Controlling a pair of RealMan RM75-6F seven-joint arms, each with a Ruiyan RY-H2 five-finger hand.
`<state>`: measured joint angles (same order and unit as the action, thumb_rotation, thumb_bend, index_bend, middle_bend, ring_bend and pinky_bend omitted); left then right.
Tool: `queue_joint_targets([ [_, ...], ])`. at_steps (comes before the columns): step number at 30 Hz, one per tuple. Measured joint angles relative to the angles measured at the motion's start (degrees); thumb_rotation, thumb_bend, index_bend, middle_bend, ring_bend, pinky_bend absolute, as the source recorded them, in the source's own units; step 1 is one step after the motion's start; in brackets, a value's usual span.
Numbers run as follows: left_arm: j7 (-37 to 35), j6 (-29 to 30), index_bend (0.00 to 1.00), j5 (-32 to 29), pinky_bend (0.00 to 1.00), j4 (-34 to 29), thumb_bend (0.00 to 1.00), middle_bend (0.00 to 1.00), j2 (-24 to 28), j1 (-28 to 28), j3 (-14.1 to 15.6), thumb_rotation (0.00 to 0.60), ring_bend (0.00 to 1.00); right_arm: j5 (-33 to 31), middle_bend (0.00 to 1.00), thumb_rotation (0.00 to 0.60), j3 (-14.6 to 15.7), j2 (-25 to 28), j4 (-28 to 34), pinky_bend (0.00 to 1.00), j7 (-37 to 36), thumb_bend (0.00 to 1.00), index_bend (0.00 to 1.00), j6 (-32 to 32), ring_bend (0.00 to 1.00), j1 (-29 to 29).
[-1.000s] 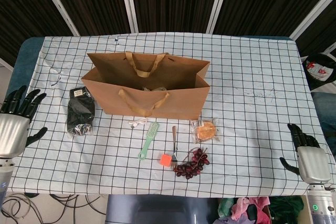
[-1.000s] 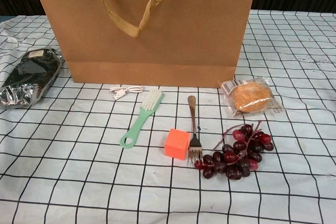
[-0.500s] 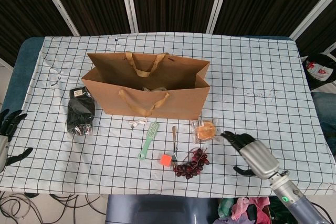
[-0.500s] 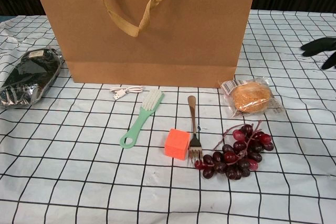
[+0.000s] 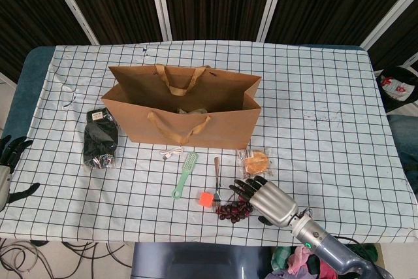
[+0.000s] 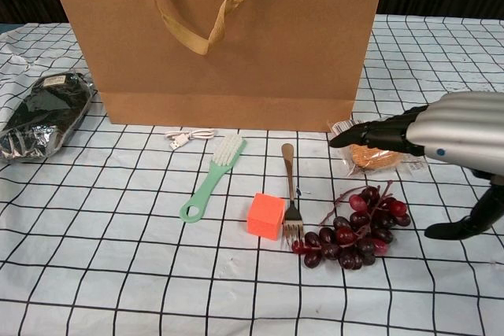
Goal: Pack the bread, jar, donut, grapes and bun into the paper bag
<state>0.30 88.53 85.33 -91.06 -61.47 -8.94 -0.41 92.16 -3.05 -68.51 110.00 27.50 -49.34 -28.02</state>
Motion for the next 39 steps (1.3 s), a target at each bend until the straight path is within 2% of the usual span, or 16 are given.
queue_joint_targets([
  [5,0.37,-0.62,0.15,0.25,0.08,-0.37,0.10,0.11,0.11,0.17,-0.21,0.600,0.03,-3.69,0.07,0.600,-0.08,-3.27,0.12,0.20,7.43,0.15,0.00,1.17,0.16,-1.23],
  [12,1.22,-1.77,0.15,-0.19,0.08,-0.90,0.10,0.11,0.18,0.25,-0.62,0.600,0.03,-6.93,0.16,0.600,0.75,-7.81,-2.02,0.20,13.13,0.15,0.03,1.37,0.22,-2.63],
  [31,2.04,-2.58,0.15,-0.12,0.08,-1.28,0.10,0.11,0.00,0.74,-1.49,0.600,0.03,-9.78,0.24,0.600,2.99,-11.31,-6.49,0.20,13.78,0.16,0.13,0.79,0.29,-4.91],
  [39,2.01,-2.79,0.16,-0.02,0.08,-1.36,0.10,0.11,0.06,0.90,-1.73,0.600,0.03,-10.09,0.32,0.600,3.39,-12.53,-8.00,0.20,13.40,0.28,0.24,0.09,0.35,-5.61],
])
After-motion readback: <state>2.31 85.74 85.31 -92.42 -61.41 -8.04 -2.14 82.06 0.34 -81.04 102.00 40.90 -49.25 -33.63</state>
